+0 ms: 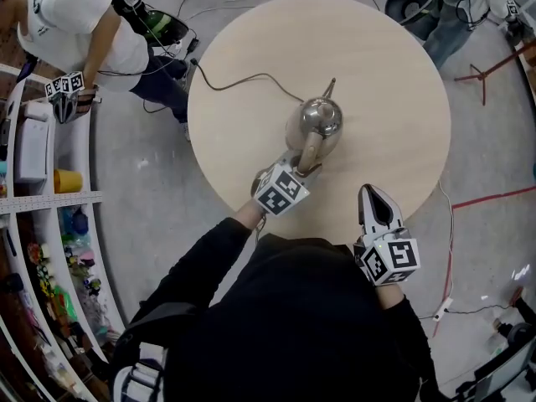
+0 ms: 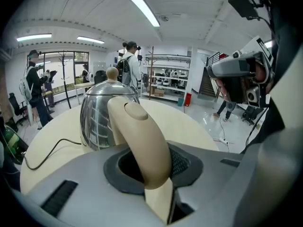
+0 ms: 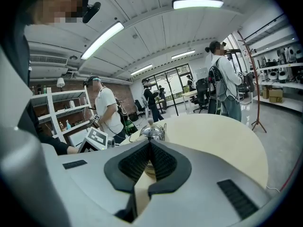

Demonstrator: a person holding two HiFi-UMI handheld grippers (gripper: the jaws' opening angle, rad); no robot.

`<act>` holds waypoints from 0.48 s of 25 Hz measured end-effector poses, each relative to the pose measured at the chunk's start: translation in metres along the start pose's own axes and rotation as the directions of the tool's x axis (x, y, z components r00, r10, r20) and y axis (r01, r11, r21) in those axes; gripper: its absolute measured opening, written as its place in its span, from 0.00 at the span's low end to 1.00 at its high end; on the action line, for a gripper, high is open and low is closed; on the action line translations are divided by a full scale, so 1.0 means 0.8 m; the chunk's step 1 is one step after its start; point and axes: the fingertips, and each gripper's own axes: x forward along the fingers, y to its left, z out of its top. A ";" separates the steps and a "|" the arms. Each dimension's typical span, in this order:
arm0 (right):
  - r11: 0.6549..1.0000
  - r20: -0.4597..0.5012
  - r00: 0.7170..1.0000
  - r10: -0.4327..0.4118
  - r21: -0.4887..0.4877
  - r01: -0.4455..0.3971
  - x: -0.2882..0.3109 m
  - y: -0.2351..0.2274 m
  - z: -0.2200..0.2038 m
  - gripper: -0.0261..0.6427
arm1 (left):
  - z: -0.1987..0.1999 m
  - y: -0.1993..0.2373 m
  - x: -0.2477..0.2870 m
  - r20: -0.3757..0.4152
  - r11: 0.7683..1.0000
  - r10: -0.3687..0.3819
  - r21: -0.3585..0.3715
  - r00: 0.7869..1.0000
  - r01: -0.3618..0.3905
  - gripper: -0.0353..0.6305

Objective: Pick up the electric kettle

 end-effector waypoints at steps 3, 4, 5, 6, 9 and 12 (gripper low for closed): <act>1.000 0.000 1.000 0.000 0.005 0.000 0.002 -0.002 0.000 0.06 | 0.010 0.000 0.000 0.013 1.000 -0.004 0.013 1.000 0.004 0.21; 1.000 0.001 1.000 0.000 0.006 0.000 0.003 -0.002 0.000 0.06 | 0.013 0.000 0.000 0.021 1.000 -0.008 0.011 1.000 0.008 0.21; 1.000 0.001 1.000 0.001 0.006 -0.001 0.004 -0.002 0.000 0.06 | 0.017 0.001 -0.001 0.031 1.000 -0.011 0.004 0.999 0.011 0.21; 1.000 0.001 1.000 0.002 0.006 -0.002 0.004 -0.002 0.000 0.06 | 0.021 0.001 -0.002 0.044 1.000 -0.013 -0.006 0.999 0.013 0.21; 1.000 0.002 1.000 0.006 0.003 -0.006 -0.003 0.000 0.000 0.06 | 0.033 -0.004 -0.008 0.085 1.000 -0.008 -0.027 0.996 0.010 0.21; 1.000 0.005 1.000 0.010 0.004 -0.010 -0.008 -0.004 -0.001 0.06 | 0.041 -0.010 -0.008 0.112 1.000 -0.001 -0.015 0.994 0.002 0.21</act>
